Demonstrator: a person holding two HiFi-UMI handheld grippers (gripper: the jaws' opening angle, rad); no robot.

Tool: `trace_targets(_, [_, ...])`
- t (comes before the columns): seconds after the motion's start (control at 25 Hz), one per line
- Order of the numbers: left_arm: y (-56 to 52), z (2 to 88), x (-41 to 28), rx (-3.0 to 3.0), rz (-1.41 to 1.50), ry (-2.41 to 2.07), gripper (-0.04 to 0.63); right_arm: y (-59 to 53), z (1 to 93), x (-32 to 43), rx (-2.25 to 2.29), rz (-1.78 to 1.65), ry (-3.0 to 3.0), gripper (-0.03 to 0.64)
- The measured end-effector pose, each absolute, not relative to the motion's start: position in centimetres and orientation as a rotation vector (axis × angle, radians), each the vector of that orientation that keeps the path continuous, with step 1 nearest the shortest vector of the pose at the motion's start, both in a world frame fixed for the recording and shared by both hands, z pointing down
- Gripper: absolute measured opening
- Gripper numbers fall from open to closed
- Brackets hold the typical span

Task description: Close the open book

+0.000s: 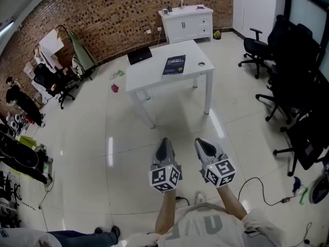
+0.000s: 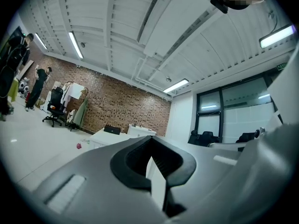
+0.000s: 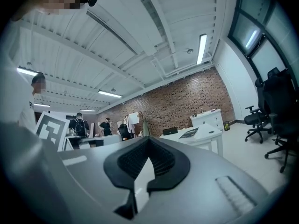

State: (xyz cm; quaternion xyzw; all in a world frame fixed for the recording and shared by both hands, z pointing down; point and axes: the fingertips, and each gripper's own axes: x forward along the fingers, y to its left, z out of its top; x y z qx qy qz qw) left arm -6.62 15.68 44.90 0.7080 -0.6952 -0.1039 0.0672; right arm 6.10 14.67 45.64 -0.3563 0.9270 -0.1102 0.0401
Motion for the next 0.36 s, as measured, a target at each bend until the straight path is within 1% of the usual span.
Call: trace_targets(0.36, [17.6,44.5,-5.4,2.158,-0.325,-2.093,0.011,16.6,46.5,6.8,-1.113,-0.383,2.841,0.003])
